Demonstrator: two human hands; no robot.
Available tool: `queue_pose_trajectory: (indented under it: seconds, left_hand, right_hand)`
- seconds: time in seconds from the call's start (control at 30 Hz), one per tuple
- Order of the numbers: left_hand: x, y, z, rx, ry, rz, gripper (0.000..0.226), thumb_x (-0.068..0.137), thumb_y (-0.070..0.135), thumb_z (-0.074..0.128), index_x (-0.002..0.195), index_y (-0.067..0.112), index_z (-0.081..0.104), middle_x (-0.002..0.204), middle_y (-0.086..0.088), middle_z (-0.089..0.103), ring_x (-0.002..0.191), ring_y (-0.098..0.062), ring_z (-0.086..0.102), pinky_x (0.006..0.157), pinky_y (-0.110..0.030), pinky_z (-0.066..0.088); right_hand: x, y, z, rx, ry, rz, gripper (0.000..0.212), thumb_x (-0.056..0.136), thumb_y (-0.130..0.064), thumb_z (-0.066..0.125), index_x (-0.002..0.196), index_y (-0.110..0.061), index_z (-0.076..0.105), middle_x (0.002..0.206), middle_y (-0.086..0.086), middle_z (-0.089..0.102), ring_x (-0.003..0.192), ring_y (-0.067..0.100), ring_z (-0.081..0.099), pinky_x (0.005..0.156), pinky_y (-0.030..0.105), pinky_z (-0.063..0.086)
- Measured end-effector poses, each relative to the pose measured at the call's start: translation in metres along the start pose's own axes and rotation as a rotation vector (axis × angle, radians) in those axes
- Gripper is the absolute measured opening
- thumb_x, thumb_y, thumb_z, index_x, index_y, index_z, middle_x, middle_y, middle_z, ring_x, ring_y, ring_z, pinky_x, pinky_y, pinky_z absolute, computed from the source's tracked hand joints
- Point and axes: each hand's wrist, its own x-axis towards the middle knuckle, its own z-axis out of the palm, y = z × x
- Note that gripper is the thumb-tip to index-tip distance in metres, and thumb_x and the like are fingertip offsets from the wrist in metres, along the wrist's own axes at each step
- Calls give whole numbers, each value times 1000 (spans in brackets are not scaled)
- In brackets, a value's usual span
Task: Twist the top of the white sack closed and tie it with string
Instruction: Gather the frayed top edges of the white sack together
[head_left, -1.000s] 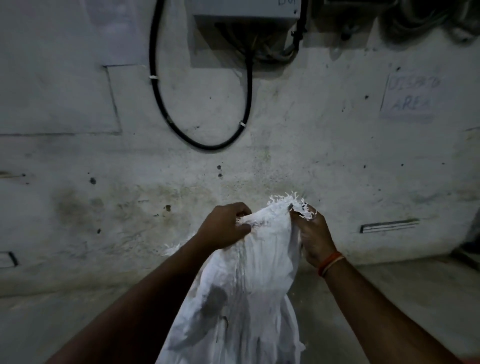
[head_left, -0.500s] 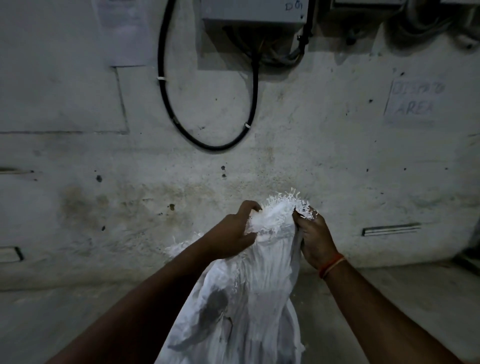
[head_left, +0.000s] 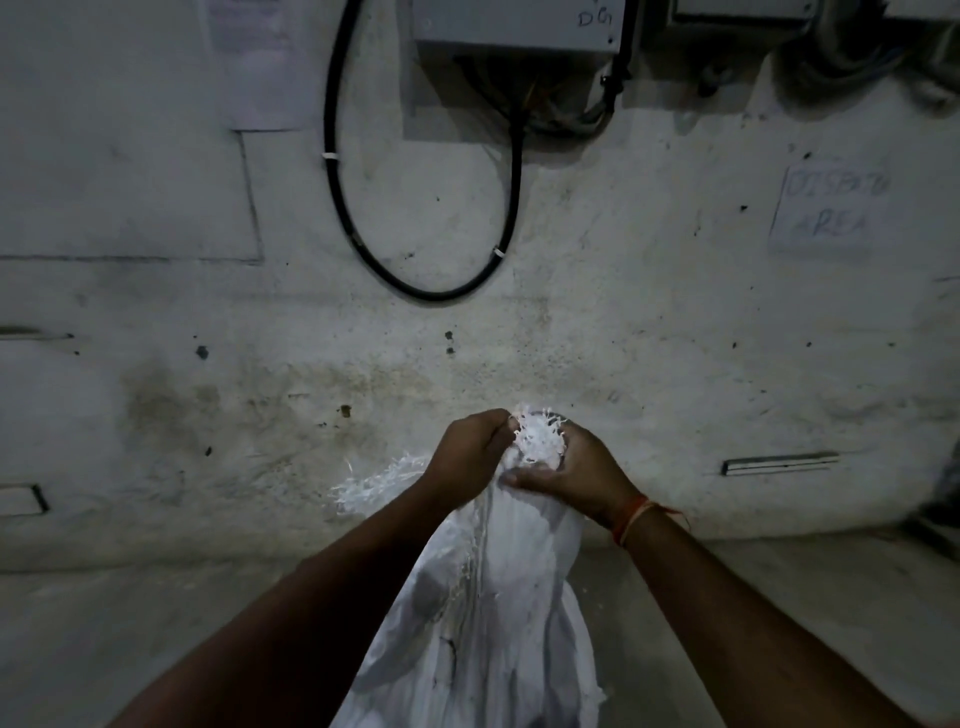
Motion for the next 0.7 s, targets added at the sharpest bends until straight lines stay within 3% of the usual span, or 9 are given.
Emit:
queue_pose_trajectory:
  seconds: [0.13, 0.2, 0.3, 0.37, 0.43, 0.5, 0.6, 0.7]
  left_hand:
    - [-1, 6, 1, -299, 121, -159, 24, 97, 40, 59, 103, 17, 55, 84, 0, 67, 72, -10, 59, 65, -26, 45]
    - [-5, 0, -7, -343, 46, -165, 40, 89, 45, 68, 116, 23, 48, 95, 3, 67, 80, -6, 63, 68, -23, 48]
    - [-16, -12, -14, -156, -104, -61, 68, 77, 41, 80, 127, 25, 36, 102, 1, 66, 86, -14, 67, 75, -31, 55]
    - [-24, -19, -12, 20, -138, 3, 66, 76, 29, 73, 127, 24, 31, 91, -9, 67, 74, -27, 66, 65, -38, 54]
    - [-31, -26, -11, 108, -105, -5, 58, 76, 22, 65, 125, 23, 33, 95, -11, 68, 80, -32, 67, 64, -36, 51]
    - [-34, -35, -14, 90, -37, -34, 50, 78, 19, 62, 122, 22, 39, 105, -7, 70, 90, -27, 68, 70, -32, 51]
    - [-36, -45, -25, 3, -40, -42, 42, 80, 12, 61, 117, 23, 44, 100, 1, 70, 85, -20, 66, 72, -31, 51]
    - [-38, -50, -31, -13, -92, 81, 35, 79, 12, 63, 108, 25, 49, 93, 8, 63, 81, -13, 60, 75, -32, 50]
  right_hand:
    - [4, -4, 12, -53, 107, -49, 21, 76, -29, 84, 93, -19, 78, 91, -2, 78, 86, 8, 72, 78, 31, 55]
    - [2, -1, 11, 53, 131, -54, 23, 82, -24, 79, 103, -14, 77, 100, 0, 77, 94, 9, 72, 85, 33, 56]
    - [-4, 3, 10, 299, 112, -37, 28, 87, -12, 72, 115, -9, 72, 113, 4, 76, 106, 14, 71, 91, 30, 56]
    - [-7, 3, 14, 439, 147, -12, 26, 90, -4, 68, 115, -8, 72, 111, 2, 76, 105, 13, 71, 86, 25, 57]
    - [-7, 5, 19, 537, 215, 14, 25, 91, 1, 64, 112, -8, 73, 105, 0, 78, 101, 13, 72, 81, 21, 56]
    - [-8, 8, 22, 592, 285, 58, 25, 91, 4, 63, 109, -10, 73, 99, -4, 79, 96, 10, 73, 77, 18, 55]
    - [-8, 13, 21, 621, 358, 93, 28, 90, 8, 61, 95, -16, 75, 87, -10, 79, 86, 3, 72, 77, 17, 52]
    - [-6, 14, 21, 604, 353, 61, 28, 89, 8, 62, 99, -15, 74, 93, -10, 79, 92, 4, 72, 78, 14, 52]
